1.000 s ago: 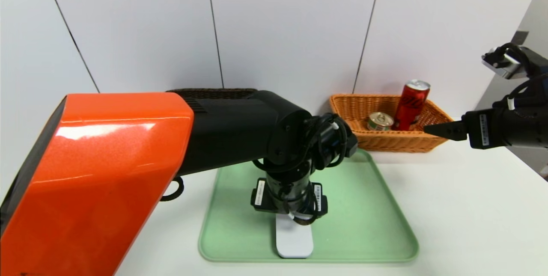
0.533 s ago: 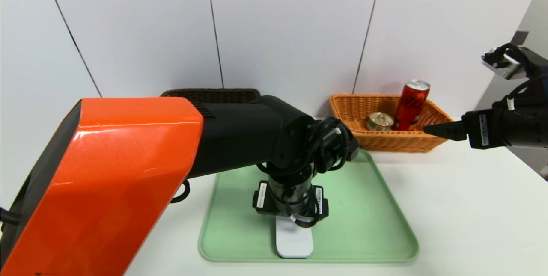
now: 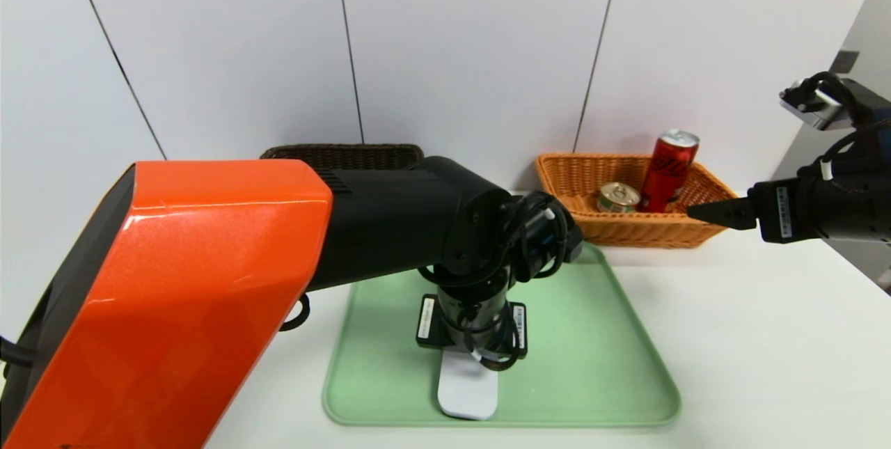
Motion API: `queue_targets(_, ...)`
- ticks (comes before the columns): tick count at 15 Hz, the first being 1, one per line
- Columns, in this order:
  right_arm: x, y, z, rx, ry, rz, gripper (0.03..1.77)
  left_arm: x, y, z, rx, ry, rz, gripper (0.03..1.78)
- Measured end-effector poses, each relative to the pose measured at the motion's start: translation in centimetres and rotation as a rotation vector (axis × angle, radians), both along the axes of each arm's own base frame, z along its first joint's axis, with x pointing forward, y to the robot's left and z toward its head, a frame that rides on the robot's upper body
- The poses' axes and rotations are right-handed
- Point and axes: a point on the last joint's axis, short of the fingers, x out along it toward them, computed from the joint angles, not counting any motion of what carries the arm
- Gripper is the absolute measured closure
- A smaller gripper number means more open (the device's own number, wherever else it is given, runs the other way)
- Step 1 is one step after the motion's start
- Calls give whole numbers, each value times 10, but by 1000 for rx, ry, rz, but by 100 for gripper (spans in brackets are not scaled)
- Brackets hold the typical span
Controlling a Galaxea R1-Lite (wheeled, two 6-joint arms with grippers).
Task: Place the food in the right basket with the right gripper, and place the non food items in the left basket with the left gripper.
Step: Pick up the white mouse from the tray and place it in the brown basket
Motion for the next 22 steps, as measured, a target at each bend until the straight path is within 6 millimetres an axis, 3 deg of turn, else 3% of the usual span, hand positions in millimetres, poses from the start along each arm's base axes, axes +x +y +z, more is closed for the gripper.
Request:
queue_targets(4, 1, 0, 0, -1, -3, 2, 9, -2, 1, 10, -48, 1, -19, 80)
queue_targets(10, 0, 0, -4, -6, 11, 3, 9, -16, 10, 53, -284, 81, -189, 81)
queue_targets(15, -2, 0, -8, -8, 25, 0, 9, -2, 18, 94, -487, -135, -161, 81)
queue_targets(18, -2, 0, -8, -8, 24, 0, 9, 25, 46, 124, -547, -361, -7, 81)
queue_targets(22, -1, 0, -8, -9, 25, 0, 9, 61, 111, 148, -568, -488, 200, 81)
